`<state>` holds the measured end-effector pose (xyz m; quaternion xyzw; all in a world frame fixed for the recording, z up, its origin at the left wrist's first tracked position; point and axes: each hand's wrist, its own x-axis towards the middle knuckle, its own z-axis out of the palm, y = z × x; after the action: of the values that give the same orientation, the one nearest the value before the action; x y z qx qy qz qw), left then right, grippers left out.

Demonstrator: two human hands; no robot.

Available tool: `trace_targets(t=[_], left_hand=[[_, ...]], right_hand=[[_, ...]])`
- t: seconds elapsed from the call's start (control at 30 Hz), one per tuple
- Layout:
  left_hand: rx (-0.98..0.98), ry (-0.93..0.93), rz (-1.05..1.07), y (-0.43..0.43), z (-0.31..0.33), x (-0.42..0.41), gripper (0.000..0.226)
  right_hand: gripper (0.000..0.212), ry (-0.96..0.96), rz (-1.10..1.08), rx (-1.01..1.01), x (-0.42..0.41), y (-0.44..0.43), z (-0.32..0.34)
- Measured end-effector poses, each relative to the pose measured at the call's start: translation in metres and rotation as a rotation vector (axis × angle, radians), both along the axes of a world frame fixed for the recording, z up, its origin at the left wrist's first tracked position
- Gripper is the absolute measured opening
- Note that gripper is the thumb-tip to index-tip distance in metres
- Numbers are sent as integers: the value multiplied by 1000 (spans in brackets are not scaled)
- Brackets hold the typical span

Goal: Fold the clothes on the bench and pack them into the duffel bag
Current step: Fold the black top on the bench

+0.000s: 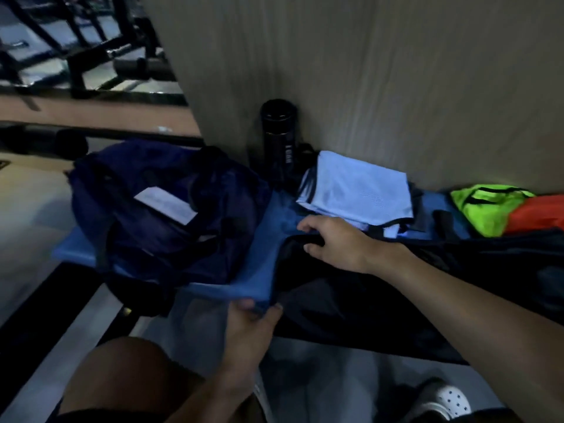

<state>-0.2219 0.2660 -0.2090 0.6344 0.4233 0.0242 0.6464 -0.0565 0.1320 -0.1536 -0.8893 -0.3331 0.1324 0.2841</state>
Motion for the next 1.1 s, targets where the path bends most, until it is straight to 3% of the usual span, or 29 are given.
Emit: trace_targets(t=[0.07,0.2,0.4,0.5,0.57,0.7,0.9,1.1], left_hand=[[-215,61,-19,0,-8,0,25],[-372,85,10,-1,-11,2,24],[-499,96,50,12,-12,5,16],[-384,10,84,20,-9,6,9],[-256,-76,109,29,-2,6,16],[-14,-242,56,39,26,-1,13],[84,-447,-130,8,53,-7,11],[294,-475,-387,-48,54,3,11]], right_hand=[[47,31,50,-117,10,17,-8],[58,65,49,-288,25,38,-20],[33,102,32,-385,34,53,-30],[18,78,44,-309,36,61,-30],[8,88,28,-161,33,69,-21],[15,151,-32,36,33,80,8],[21,102,43,-29,37,27,45],[26,-23,14,-61,37,-55,46]])
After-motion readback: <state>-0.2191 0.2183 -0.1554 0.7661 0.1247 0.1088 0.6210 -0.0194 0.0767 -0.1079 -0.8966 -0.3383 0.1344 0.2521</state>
